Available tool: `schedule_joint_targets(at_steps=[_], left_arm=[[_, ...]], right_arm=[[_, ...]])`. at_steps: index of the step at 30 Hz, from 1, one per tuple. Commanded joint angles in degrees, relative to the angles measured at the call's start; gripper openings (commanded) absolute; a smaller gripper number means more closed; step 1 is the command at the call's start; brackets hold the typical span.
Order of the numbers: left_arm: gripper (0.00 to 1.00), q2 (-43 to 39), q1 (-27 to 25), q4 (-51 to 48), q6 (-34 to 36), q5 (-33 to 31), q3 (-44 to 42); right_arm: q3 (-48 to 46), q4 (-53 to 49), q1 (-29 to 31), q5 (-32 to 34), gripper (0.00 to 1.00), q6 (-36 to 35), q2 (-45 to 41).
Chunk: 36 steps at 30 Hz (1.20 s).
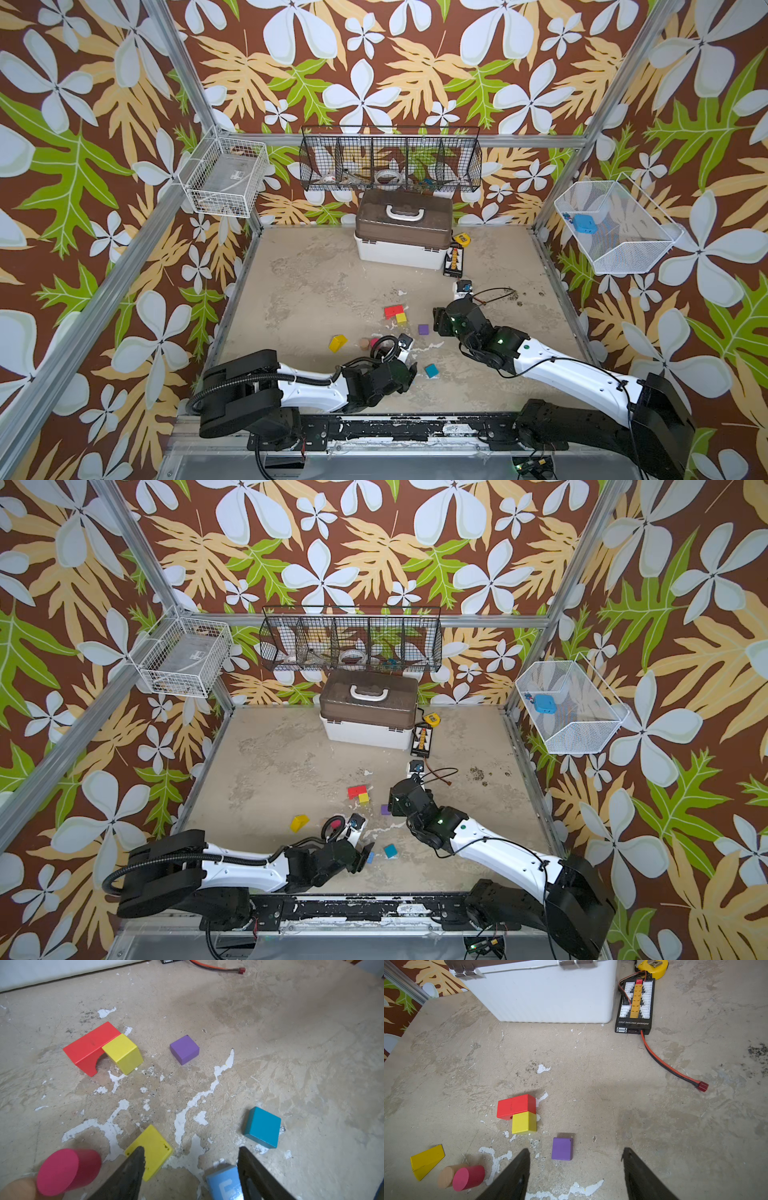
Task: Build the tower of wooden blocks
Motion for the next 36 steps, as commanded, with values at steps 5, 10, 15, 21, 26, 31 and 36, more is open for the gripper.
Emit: schedule_joint_targets(at_steps=[5, 10, 15, 21, 26, 31, 36], left_arm=[[0.7, 0.59, 0.5, -0.42, 1.39, -2.71, 0.07], [0.7, -1.14, 0.81, -1.07, 0.99, -3.77, -1.12], [0.67, -1.53, 1.43, -0.96, 0.95, -3.62, -2.17], [0.63, -0.72, 2.21, -0.96, 0.65, -3.64, -2.96], [0.59, 1.17, 2.51, -0.37, 0.55, -2.9, -2.04], [0.54, 4.5, 2.9, 0.36, 0.47, -3.24, -0.79], [0.45, 6.95, 3.8, 0.27, -0.31, -3.72, 0.02]], right_arm=[[0.34, -0.17, -0.25, 0.33, 0.7, -0.33, 0.1], [0.41, -0.13, -0.31, 0.01, 0.71, -0.34, 0.43], [0.51, -0.25, -0.36, -0.24, 0.71, -0.3, 0.63], [0.63, -0.3, -0.36, -0.5, 0.7, -0.35, 0.63], [0.71, -0.33, -0.35, -0.64, 0.71, -0.35, 0.8], [0.77, -0.37, -0.35, -0.6, 0.71, -0.36, 1.05], [0.86, -0.35, -0.41, -0.88, 0.71, -0.37, 1.42]])
